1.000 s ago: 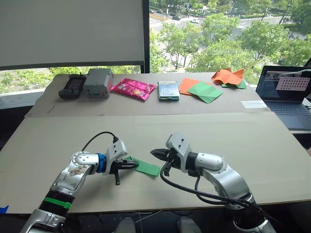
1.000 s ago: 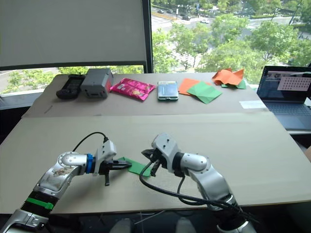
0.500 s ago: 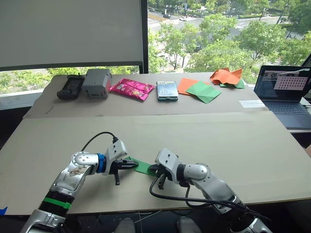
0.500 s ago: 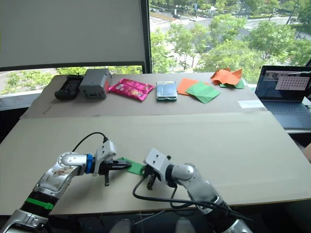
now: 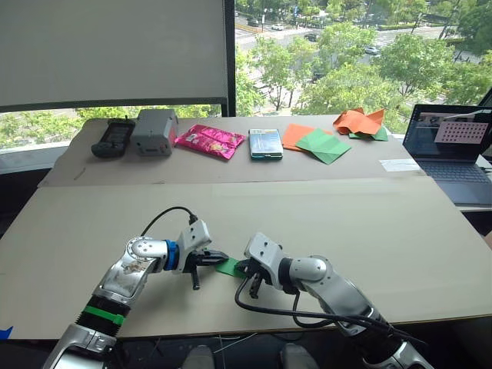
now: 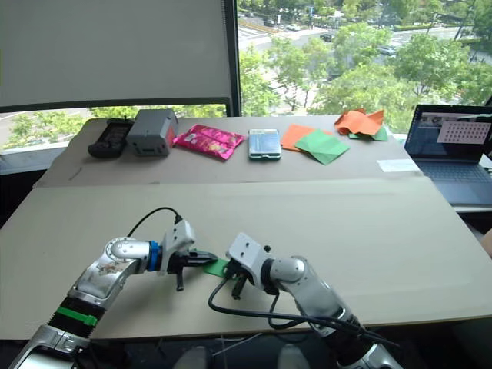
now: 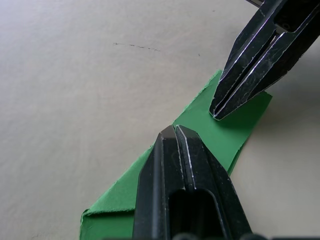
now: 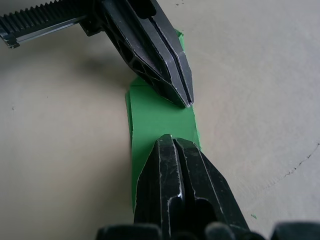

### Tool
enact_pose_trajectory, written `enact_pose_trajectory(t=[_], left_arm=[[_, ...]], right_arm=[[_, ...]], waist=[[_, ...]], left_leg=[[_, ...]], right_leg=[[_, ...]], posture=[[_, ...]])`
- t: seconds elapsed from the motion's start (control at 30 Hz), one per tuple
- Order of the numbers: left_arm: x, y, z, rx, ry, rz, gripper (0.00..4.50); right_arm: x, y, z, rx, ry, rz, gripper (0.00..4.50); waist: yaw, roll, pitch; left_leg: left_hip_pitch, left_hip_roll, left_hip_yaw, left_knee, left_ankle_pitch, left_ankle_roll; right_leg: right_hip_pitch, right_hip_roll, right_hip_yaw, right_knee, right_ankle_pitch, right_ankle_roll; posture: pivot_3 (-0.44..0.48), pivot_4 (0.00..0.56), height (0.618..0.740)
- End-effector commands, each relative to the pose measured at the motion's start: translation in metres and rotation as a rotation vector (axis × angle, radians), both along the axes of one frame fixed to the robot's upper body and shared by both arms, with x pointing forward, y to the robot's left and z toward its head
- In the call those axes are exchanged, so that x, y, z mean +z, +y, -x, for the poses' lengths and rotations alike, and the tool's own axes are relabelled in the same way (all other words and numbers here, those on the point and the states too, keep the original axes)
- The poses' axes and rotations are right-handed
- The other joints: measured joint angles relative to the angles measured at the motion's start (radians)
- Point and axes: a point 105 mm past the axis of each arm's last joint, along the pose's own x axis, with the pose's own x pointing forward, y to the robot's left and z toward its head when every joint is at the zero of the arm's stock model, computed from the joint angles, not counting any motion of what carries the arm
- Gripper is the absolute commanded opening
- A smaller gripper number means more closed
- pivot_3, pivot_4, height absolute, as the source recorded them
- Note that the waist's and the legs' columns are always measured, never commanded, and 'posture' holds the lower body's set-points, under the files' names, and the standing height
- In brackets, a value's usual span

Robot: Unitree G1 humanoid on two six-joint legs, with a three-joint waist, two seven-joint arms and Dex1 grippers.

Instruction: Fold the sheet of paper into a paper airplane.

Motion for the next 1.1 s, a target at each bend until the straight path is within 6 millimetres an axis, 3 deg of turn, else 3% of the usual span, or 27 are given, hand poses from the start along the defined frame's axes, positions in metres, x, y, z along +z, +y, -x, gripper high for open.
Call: enact_pose_trajectory(t=[0.03, 0.77, 1.1], left_arm=[[-0.009, 0.006, -0.003, 0.009, 0.004, -0.048, 0.00], [-0.025, 0.050, 0.004, 0.097, 0.050, -0.125, 0.00], [-0.028, 0.061, 0.000, 0.146, 0.048, -0.128, 0.00]], right_arm=[[-0.031, -0.015, 0.009, -0.035, 0.119, 0.102, 0.01], [-0.032, -0.016, 0.010, -0.040, 0.129, 0.110, 0.01], [-0.031, -0.016, 0.011, -0.037, 0.133, 0.110, 0.01]], waist=[[0.000, 0.000, -0.001], [-0.003, 0.002, -0.005], [-0.002, 0.002, -0.006]], left_leg=[[0.000, 0.000, 0.000, 0.000, 0.000, 0.000], [0.003, 0.000, 0.000, 0.000, 0.000, 0.000], [0.003, 0.000, 0.000, 0.000, 0.000, 0.000]], right_leg=[[0.000, 0.000, 0.000, 0.000, 0.000, 0.000], [0.001, -0.001, 0.000, 0.000, 0.000, 0.000], [0.001, -0.001, 0.000, 0.000, 0.000, 0.000]], posture=[[0.000, 0.150, 0.718], [0.000, 0.150, 0.718], [0.000, 0.150, 0.718]])
